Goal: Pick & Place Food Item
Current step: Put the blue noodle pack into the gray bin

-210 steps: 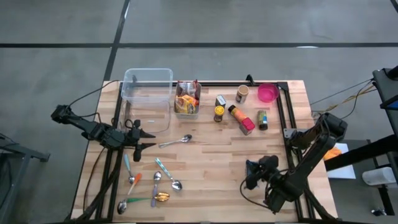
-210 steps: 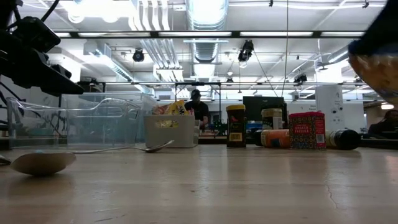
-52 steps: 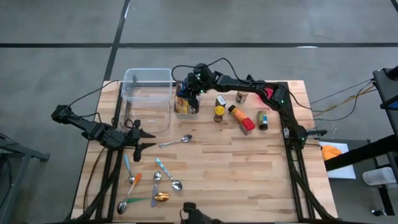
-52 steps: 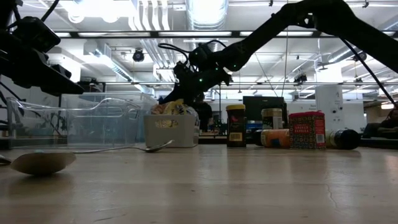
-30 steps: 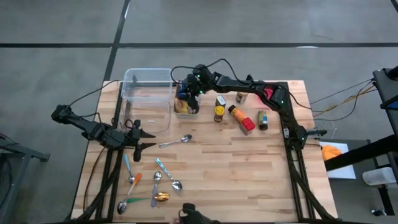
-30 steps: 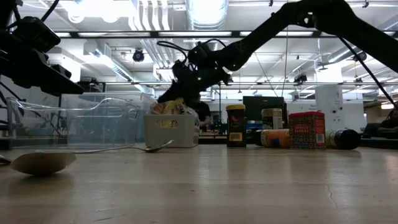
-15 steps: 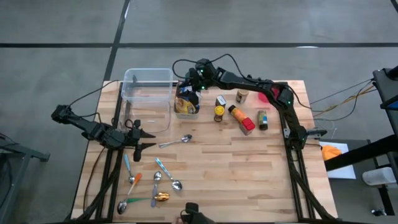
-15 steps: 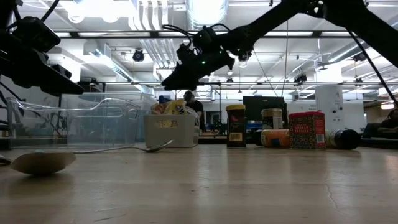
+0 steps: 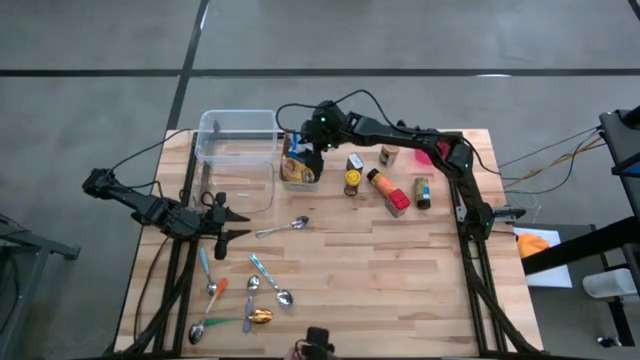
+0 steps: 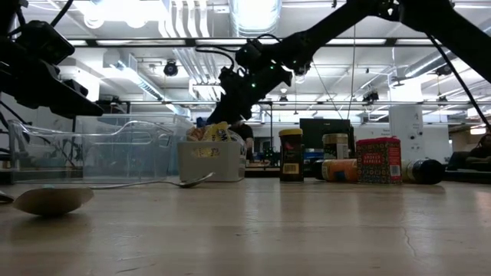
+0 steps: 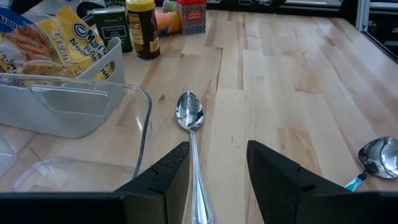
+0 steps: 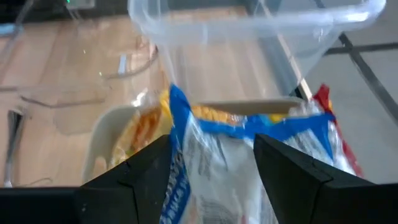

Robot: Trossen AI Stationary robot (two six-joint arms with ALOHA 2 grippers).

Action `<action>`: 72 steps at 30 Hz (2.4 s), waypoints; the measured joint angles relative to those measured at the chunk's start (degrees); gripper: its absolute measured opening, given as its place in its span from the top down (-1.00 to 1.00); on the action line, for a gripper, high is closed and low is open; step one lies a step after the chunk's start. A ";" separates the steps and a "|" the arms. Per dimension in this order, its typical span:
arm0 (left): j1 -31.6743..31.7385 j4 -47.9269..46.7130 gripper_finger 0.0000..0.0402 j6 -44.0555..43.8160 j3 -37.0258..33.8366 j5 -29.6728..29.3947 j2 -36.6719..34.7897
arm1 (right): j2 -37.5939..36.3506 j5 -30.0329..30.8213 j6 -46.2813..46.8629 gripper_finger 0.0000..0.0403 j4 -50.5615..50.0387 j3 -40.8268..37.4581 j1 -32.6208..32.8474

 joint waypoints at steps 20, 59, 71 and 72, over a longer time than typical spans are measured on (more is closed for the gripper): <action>-0.02 -0.01 0.19 -0.01 0.00 0.02 0.00 | 0.04 0.09 3.79 -0.13 12.31 -7.84 0.86; -0.01 0.00 0.19 0.00 0.00 0.00 0.00 | 2.89 -1.37 7.05 -0.13 21.46 -9.61 2.26; -0.01 -0.02 0.19 0.00 0.00 0.02 0.00 | 3.51 -1.47 7.29 -0.13 21.78 -9.05 2.21; 0.00 -0.01 0.19 -0.02 0.00 0.00 -0.02 | 3.51 -1.46 7.33 -0.13 21.79 -9.05 2.22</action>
